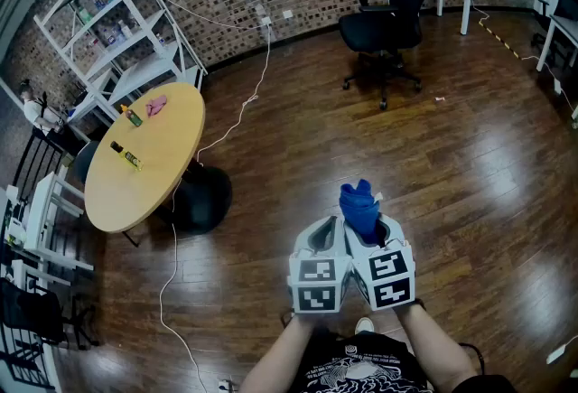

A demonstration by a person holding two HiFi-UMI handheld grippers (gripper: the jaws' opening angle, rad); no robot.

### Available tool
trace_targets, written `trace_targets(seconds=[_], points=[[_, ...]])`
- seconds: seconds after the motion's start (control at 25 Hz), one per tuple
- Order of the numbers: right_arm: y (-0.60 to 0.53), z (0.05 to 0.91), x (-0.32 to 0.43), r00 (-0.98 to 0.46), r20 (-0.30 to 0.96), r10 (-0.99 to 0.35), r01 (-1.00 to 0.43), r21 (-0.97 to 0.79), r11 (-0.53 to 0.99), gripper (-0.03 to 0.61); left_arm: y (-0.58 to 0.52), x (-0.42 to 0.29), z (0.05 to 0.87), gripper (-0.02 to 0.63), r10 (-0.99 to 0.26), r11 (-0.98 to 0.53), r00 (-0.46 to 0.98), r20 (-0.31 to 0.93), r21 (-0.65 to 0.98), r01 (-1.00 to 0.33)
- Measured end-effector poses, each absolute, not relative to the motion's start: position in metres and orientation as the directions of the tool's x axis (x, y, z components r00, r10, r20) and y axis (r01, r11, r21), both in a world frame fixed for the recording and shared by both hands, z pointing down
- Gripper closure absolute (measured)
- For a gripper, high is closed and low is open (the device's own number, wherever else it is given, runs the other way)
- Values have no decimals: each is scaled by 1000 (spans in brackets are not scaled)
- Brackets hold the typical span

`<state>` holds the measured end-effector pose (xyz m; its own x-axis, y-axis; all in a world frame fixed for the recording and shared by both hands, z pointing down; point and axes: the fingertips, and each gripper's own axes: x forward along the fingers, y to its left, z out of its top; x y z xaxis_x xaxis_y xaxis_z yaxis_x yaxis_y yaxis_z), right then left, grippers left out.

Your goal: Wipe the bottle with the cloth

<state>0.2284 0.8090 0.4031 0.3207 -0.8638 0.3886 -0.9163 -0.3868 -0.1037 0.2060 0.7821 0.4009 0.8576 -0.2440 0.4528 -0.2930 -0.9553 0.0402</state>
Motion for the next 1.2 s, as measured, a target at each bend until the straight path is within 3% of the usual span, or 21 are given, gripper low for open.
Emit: trace_targets(seconds=[0.36, 1.2], points=[[761, 408, 273, 338, 387, -858, -914, -83, -398, 445, 734, 251, 408, 609, -233, -957, 867, 440, 52, -284], [518, 402, 406, 399, 430, -809, -886, -47, -462, 443, 483, 383, 408, 610, -148, -969, 880, 452, 112, -221]])
